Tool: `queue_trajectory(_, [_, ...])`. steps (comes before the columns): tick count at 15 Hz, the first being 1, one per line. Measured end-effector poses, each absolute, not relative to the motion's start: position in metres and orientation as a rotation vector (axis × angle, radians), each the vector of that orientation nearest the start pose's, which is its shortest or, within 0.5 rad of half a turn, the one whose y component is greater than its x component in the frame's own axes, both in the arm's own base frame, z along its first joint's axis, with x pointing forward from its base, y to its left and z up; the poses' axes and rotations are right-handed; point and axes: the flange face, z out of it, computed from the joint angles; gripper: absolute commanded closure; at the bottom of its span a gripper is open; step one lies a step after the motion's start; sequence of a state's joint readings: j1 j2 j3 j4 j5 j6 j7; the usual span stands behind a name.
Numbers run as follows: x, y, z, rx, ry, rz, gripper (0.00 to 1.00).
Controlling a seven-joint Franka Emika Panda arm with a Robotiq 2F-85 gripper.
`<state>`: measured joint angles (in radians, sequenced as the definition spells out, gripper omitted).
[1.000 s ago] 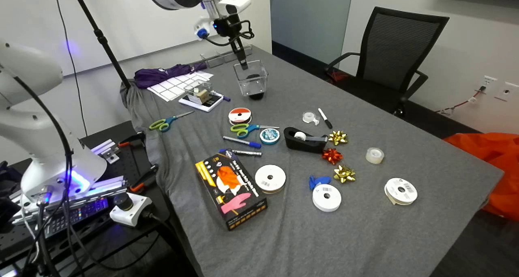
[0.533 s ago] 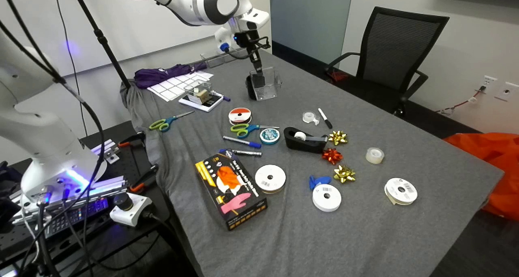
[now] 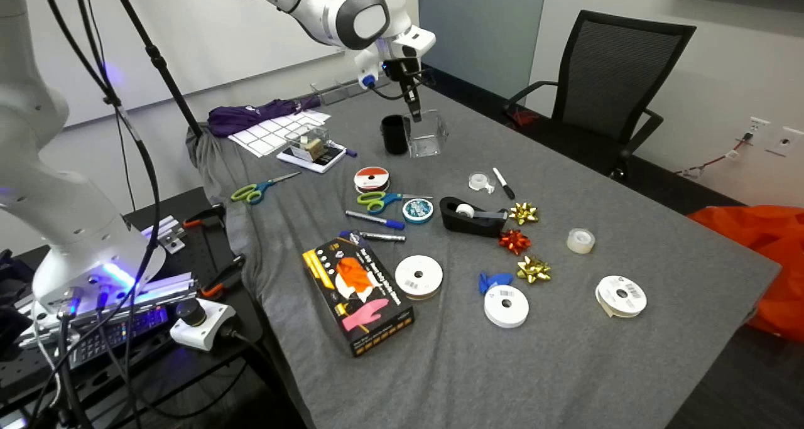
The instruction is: Pick up the empty clear case and move it forward
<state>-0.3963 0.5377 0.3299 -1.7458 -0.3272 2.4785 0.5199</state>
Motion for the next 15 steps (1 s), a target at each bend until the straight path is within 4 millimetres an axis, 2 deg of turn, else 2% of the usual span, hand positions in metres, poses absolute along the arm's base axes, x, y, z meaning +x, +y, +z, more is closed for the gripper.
queue_trajectory(8, [0.702,-0.062,0.254,-3.158,0.68,-0.332,0.99])
queue_trajectory(14, [0.728,-0.083,0.229,-3.242,0.667,-0.374,0.99])
queue_trajectory(15, [0.732,-0.086,0.226,-3.251,0.662,-0.384,0.88])
